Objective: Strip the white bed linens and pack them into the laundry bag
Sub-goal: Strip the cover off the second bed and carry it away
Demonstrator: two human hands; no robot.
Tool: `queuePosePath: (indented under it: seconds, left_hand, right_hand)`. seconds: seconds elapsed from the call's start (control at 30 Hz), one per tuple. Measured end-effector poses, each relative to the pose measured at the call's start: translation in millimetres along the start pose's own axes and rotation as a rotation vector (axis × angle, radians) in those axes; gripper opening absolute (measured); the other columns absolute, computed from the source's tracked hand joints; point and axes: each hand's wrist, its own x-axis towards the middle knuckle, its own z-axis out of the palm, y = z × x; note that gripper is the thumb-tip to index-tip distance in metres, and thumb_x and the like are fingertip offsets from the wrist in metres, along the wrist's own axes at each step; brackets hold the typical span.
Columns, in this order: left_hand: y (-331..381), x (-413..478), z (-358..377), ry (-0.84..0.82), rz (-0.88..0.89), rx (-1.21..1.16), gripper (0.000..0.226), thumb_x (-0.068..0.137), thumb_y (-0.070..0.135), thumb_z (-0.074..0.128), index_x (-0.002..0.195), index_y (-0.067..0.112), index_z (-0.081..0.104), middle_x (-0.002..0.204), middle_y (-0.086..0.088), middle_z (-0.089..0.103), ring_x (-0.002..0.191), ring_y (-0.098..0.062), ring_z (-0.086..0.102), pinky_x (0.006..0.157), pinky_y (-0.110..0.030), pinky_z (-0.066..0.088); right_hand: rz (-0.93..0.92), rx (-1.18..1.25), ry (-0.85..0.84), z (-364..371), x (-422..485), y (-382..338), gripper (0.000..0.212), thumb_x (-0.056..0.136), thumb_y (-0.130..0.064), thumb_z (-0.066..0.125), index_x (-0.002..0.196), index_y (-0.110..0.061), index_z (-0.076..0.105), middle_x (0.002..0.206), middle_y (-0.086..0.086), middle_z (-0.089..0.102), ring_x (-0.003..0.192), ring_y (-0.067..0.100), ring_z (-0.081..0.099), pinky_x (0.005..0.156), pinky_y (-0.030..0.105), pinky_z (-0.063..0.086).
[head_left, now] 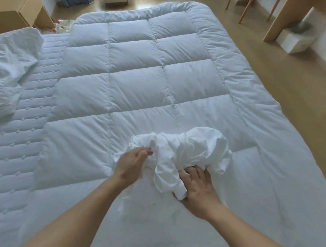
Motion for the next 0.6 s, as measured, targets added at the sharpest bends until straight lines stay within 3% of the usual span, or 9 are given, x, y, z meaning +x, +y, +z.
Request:
queuePosePath:
  seconds: [0.03,0.1,0.17,0.23,0.3,0.37,0.47,0.53,0.6]
  left_hand:
    - [12,1,2,0.147,0.049,0.133,0.064,0.083,0.06,0.028,0.12,0.027,0.07,0.134,0.002,0.064,0.132,-0.021,0.05,0.117,-0.053,0.022]
    - [36,8,17,0.233,0.176,0.39,0.079,0.08,0.075,0.025,0.142,0.034,0.049,0.151,0.001,0.046,0.145,-0.024,0.031,0.117,-0.062,0.01]
    - [47,19,39,0.061,0.156,0.518,0.085,0.078,0.083,0.018,0.153,0.045,0.022,0.166,0.004,0.01,0.153,-0.022,-0.003,0.114,-0.065,-0.002]
    - [34,26,58,-0.086,-0.001,0.56,0.072,0.086,0.078,0.014,0.153,0.05,0.013,0.167,0.005,-0.002,0.152,-0.026,-0.014,0.113,-0.069,-0.002]
    - [12,25,67,-0.096,-0.082,0.625,0.06,0.095,0.068,0.012,0.152,0.049,0.014,0.166,0.002,0.002,0.151,-0.032,-0.01,0.112,-0.071,0.001]
    - [-4,15,76,-0.056,-0.065,0.727,0.063,0.094,0.064,0.002,0.153,0.045,0.013,0.165,-0.001,0.004,0.151,-0.036,-0.007,0.112,-0.07,0.002]
    - [-12,0,87,-0.015,-0.048,0.828,0.075,0.088,0.06,-0.012,0.156,0.039,0.011,0.165,-0.004,0.005,0.15,-0.039,-0.004,0.111,-0.07,0.0]
    - [-12,-6,90,-0.007,-0.034,0.86,0.076,0.089,0.057,-0.01,0.157,0.036,0.016,0.165,-0.007,0.01,0.151,-0.042,0.0,0.112,-0.07,0.003]
    - [-9,-9,88,0.026,0.007,0.845,0.07,0.095,0.053,0.005,0.153,0.028,0.036,0.16,-0.014,0.029,0.148,-0.046,0.017,0.109,-0.074,0.016]
  right_hand:
    - [-0.002,-0.023,-0.025,1,-2,-3,0.07,0.085,-0.063,0.053,0.146,-0.032,0.038,0.139,-0.005,0.038,0.141,0.024,0.025,0.119,0.052,0.009]
    - [-0.023,-0.02,-0.052,-7,-1,-9,0.075,0.08,-0.06,0.048,0.148,-0.032,0.031,0.14,-0.006,0.033,0.143,0.022,0.019,0.12,0.051,0.008]
    - [-0.053,0.063,-0.075,-22,-4,-8,0.073,0.077,-0.055,0.039,0.146,-0.03,0.034,0.138,-0.005,0.034,0.141,0.017,0.019,0.119,0.046,0.011]
    - [-0.075,0.232,-0.116,-41,-12,-1,0.061,0.085,-0.046,0.037,0.143,-0.03,0.047,0.134,-0.009,0.043,0.135,0.008,0.027,0.117,0.033,0.017]
    - [-0.016,0.372,-0.128,-59,-15,7,0.039,0.1,-0.036,0.04,0.126,-0.025,0.067,0.125,-0.013,0.059,0.124,0.005,0.046,0.106,0.024,0.032]
    - [0.054,0.301,-0.062,-77,-6,6,0.031,0.101,-0.037,0.046,0.101,-0.023,0.073,0.102,-0.008,0.071,0.1,0.017,0.063,0.085,0.032,0.047]
    - [0.083,0.06,0.393,-96,31,-5,0.023,0.091,-0.037,0.055,0.088,-0.023,0.073,0.08,-0.002,0.073,0.078,0.025,0.067,0.067,0.032,0.045]
    - [0.01,0.025,0.576,-104,64,-15,0.029,0.086,-0.042,0.056,0.09,-0.019,0.074,0.084,0.002,0.072,0.084,0.029,0.065,0.073,0.036,0.045]
    - [0.026,-0.029,0.325,-98,95,-16,0.051,0.091,-0.058,0.048,0.125,-0.025,0.066,0.127,0.004,0.064,0.124,0.029,0.051,0.1,0.046,0.035]
